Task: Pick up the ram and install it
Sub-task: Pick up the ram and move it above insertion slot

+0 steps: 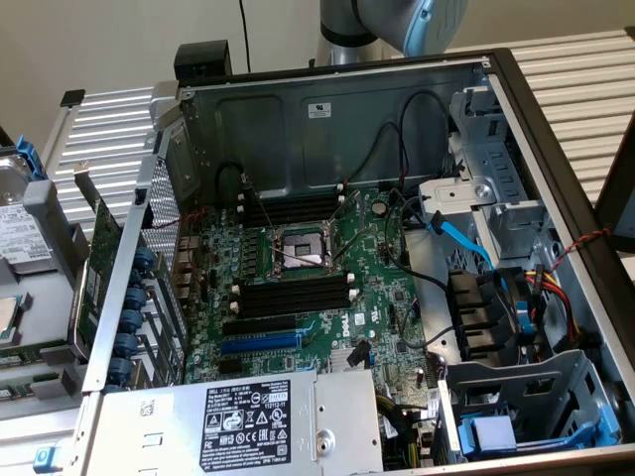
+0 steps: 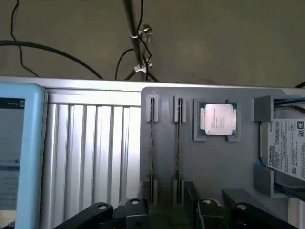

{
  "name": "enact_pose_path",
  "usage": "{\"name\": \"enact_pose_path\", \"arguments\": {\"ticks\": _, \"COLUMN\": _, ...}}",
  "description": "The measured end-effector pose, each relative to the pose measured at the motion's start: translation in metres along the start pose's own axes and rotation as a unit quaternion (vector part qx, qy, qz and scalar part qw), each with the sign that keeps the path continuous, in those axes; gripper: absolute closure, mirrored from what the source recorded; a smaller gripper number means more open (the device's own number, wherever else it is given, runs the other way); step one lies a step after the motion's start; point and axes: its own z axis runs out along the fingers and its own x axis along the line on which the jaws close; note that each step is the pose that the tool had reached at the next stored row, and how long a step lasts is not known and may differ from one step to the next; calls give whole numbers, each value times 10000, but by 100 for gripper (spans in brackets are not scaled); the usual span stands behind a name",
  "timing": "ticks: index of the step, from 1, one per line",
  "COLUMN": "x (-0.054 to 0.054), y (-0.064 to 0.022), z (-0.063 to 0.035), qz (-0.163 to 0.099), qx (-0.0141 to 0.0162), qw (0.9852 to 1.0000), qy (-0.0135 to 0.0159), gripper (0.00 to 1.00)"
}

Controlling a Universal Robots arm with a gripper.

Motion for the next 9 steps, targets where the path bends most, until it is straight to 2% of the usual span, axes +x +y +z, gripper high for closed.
{"name": "enact_pose_path", "arguments": {"ticks": 9, "x": 46, "y": -8, "z": 163, "qz": 61, "qx": 1, "qw": 10000, "qy": -7, "gripper": 58}}
